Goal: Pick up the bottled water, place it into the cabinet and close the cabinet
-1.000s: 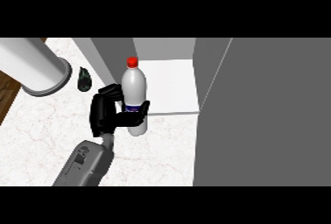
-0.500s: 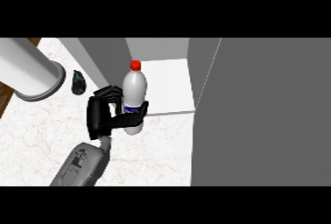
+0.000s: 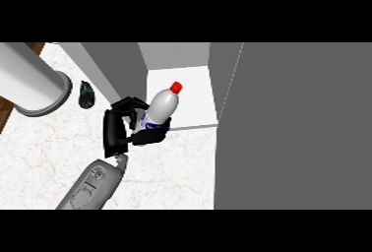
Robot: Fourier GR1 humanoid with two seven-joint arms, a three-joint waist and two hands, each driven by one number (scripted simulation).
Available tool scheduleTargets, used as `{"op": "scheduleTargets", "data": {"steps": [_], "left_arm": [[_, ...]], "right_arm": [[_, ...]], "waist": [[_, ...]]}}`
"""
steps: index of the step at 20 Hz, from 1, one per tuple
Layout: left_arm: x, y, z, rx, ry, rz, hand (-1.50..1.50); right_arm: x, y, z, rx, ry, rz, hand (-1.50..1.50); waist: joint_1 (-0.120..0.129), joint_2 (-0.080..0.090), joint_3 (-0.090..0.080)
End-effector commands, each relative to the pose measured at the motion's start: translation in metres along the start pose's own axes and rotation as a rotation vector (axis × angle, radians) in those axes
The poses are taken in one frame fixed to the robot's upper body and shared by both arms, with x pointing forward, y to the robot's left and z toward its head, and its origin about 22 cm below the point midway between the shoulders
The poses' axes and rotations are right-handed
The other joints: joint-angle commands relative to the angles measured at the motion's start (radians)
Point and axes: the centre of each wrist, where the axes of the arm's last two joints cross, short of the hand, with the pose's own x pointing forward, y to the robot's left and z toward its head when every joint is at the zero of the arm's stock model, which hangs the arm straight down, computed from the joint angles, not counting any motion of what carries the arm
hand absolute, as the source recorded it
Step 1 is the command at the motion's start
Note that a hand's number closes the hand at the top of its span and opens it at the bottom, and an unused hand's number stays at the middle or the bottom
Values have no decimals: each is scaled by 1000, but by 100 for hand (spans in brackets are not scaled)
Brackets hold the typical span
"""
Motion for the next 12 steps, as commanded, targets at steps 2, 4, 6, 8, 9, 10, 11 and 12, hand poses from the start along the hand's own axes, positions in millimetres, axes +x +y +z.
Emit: {"op": "scheduleTargets", "data": {"steps": [2,4,6,8,9,10,11,12], "left_arm": [[18,-11,-68,27,6,-119,-150],[20,-10,-73,18,4,-121,-150],[15,-13,-63,21,24,-126,-150],[12,-7,-67,20,35,-142,-150],[14,-8,-66,17,28,-151,-150],[12,-11,-61,11,37,-144,-150],[8,-8,-61,30,53,-155,-150],[14,-10,-65,20,52,-135,-150]], "right_arm": [[-2,-2,1,11,2,-4,-150],[-1,0,-2,-2,-9,-13,-150],[-2,0,2,-2,5,-7,-150],[4,-1,-2,1,-5,8,-150],[-4,-4,-1,-11,2,7,-150],[-1,-2,-4,-7,-19,7,-150],[1,-5,1,-4,-13,-14,-150],[-6,0,-3,16,-18,-13,-150]], "waist": [[-45,39,-4],[-29,37,-6],[-37,38,-6],[-32,39,-7],[-31,40,-5],[-40,43,-6],[-44,43,-6],[-37,42,-6]]}}
